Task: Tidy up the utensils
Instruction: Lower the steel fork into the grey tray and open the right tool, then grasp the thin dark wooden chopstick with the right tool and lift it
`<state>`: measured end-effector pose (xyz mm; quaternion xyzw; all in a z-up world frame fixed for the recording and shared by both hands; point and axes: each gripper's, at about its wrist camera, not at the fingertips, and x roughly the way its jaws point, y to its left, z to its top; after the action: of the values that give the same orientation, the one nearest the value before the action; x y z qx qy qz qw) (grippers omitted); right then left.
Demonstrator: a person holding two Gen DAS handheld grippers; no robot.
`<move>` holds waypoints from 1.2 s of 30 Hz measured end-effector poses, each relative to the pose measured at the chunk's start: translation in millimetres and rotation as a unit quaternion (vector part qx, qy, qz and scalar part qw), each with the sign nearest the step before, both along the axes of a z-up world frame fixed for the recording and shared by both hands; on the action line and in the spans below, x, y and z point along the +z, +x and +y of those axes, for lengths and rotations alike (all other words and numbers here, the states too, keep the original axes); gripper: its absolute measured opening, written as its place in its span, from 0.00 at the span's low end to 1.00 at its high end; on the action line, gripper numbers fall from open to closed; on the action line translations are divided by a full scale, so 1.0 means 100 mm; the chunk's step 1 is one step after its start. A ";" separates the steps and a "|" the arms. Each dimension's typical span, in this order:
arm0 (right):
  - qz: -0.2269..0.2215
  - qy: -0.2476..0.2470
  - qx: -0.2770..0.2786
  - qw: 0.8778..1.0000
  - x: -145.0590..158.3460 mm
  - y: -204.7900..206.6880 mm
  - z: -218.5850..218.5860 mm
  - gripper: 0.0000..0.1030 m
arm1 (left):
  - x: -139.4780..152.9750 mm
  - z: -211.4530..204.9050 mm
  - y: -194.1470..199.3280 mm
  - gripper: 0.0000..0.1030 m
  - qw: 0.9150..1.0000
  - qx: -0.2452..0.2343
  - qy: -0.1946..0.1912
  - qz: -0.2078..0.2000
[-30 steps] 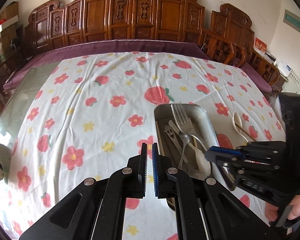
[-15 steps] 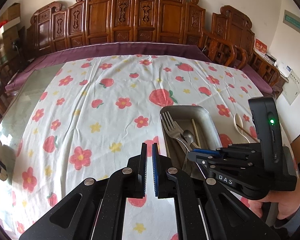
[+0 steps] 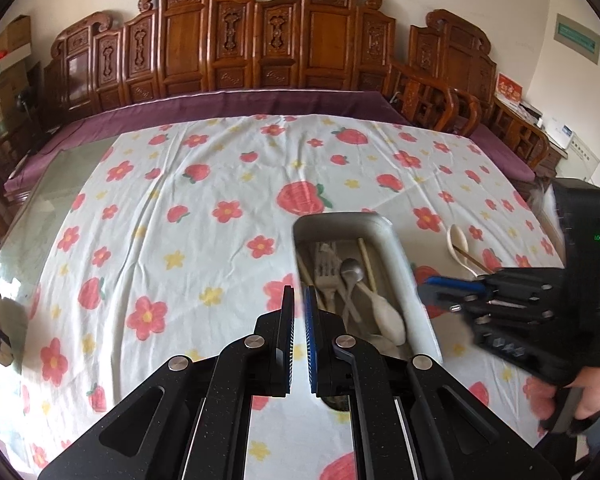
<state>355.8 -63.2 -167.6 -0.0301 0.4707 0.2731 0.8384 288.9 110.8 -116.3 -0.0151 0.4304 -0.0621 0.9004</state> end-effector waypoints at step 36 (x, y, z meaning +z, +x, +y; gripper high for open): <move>0.009 -0.119 -0.052 0.991 -0.63 0.14 -1.89 0.58 | -0.18 -1.40 -0.06 0.85 0.995 -0.091 0.021 0.024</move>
<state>370.0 -252.5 -230.6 -0.1030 0.5082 0.1713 0.8378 283.2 -29.5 -134.6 0.0411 0.4529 -0.1342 0.8804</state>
